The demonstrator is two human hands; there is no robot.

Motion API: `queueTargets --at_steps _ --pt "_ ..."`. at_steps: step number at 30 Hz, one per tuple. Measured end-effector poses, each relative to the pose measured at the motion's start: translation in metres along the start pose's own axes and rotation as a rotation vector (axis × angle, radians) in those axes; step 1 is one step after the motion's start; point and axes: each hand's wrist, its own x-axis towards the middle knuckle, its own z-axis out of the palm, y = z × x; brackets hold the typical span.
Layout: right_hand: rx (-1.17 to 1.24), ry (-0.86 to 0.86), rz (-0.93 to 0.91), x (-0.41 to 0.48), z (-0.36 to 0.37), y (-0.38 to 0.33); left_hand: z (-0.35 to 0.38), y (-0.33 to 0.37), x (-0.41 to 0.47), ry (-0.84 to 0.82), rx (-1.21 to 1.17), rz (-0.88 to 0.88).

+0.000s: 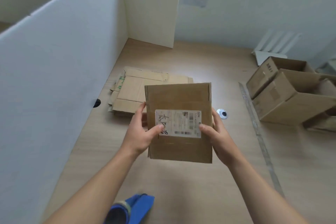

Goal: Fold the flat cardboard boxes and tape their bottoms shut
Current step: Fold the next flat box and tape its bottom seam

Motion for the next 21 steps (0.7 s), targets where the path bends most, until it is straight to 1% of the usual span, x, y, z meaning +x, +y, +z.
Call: queueTargets --at_steps 2,8,11,14,17,21 --pt "-0.052 0.002 -0.043 -0.037 -0.011 0.001 0.01 0.008 -0.034 -0.037 -0.013 0.033" --pt "-0.165 0.095 -0.058 -0.148 -0.042 0.029 0.049 0.008 -0.13 -0.09 -0.037 0.099" --pt "-0.193 0.124 -0.112 -0.189 -0.053 0.041 0.063 0.003 -0.166 -0.076 -0.018 0.112" --pt "-0.17 0.15 -0.143 -0.219 -0.059 0.055 0.075 -0.005 -0.198 -0.085 0.003 0.095" --pt "-0.159 0.146 -0.131 -0.241 -0.062 0.072 0.082 -0.013 -0.225 -0.11 0.093 0.1" --pt "-0.285 0.118 -0.127 -0.257 -0.067 0.082 0.087 -0.021 -0.253 -0.091 0.135 0.103"
